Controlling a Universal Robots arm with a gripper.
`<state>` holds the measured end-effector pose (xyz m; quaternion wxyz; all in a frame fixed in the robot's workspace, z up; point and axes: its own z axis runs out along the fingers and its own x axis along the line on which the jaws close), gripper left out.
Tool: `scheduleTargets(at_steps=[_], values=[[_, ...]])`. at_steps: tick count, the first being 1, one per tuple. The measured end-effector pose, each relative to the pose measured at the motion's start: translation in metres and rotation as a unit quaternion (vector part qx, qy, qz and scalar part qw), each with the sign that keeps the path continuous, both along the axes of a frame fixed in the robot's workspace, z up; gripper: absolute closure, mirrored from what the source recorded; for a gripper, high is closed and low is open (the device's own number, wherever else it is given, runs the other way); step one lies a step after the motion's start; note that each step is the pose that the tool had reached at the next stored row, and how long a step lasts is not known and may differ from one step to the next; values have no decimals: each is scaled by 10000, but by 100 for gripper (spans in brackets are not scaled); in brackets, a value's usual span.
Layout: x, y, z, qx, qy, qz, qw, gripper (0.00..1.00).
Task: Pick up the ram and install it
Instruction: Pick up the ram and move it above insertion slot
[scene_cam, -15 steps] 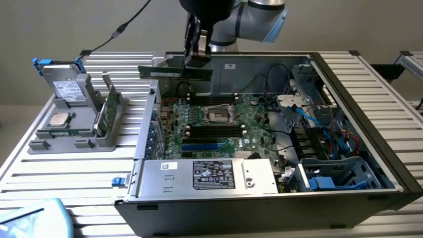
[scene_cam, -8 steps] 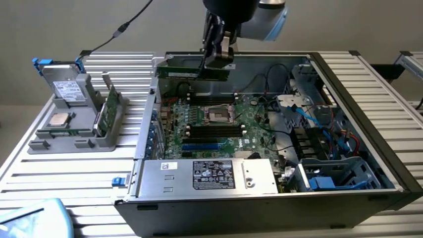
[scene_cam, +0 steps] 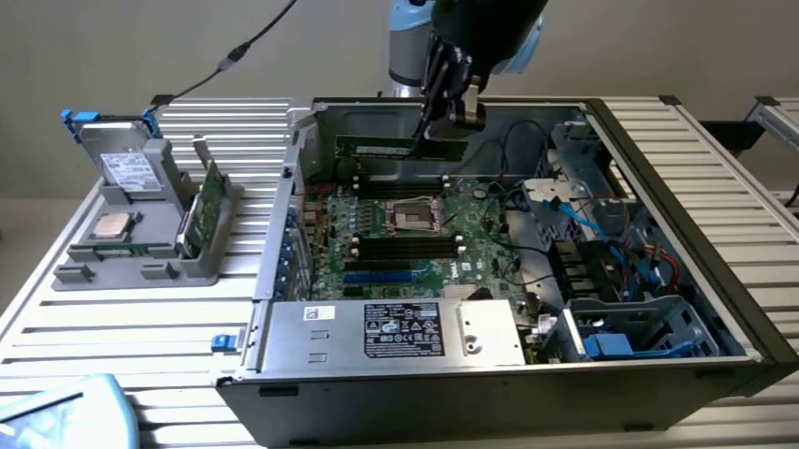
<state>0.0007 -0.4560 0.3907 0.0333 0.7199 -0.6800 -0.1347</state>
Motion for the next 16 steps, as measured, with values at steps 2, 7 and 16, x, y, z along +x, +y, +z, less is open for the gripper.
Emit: scheduleTargets(at_steps=[2, 7, 16], values=[[41, 66, -36, -1, 0, 0, 10000, 87], [50, 255, -117, -4, 7, -1, 10000, 87], [61, 424, -145, -260, 155, -2, 9995, 87]])
